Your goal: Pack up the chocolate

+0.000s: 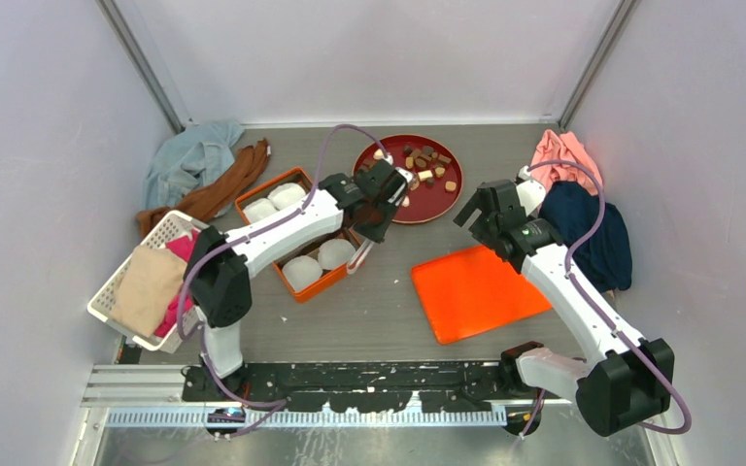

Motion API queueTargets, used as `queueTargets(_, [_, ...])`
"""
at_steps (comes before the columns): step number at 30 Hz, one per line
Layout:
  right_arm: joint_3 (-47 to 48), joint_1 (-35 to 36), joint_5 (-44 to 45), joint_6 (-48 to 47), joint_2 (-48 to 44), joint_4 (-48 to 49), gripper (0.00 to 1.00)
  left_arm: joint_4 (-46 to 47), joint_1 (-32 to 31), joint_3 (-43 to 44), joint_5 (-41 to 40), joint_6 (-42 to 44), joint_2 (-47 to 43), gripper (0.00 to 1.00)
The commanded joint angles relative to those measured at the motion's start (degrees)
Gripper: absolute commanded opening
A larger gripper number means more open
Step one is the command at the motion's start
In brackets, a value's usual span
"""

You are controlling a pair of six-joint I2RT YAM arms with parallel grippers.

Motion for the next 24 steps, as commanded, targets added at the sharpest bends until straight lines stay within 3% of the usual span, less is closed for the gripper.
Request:
queueTargets(1, [0.7, -0.3, 1.9, 0.1, -2.1, 1.2, 0.95, -2.2, 1.8, 4.0, 3.4, 1.4, 0.9, 0.22])
queueTargets(4, [0.6, -0.3, 2.2, -0.1, -2.4, 0.9, 0.95, -2.4, 2.1, 5.6, 3.6, 1.6, 1.4, 0.29])
queueTargets(12, [0.0, -0.4, 2.0, 0.2, -2.7, 0.9, 0.95, -2.5, 3.1, 9.1, 4.1, 1.5, 3.3, 0.31])
queueTargets(15, [-0.1, -0.4, 2.1, 0.2, -2.8, 0.8, 0.95, -2.4, 3.4, 10.7, 4.2, 1.6, 4.3, 0.38])
queueTargets(24, [-0.2, -0.3, 2.5, 0.2, -3.5, 0.4, 0.95, -4.6, 4.6, 17.3, 5.3, 0.6, 9.7, 0.37])
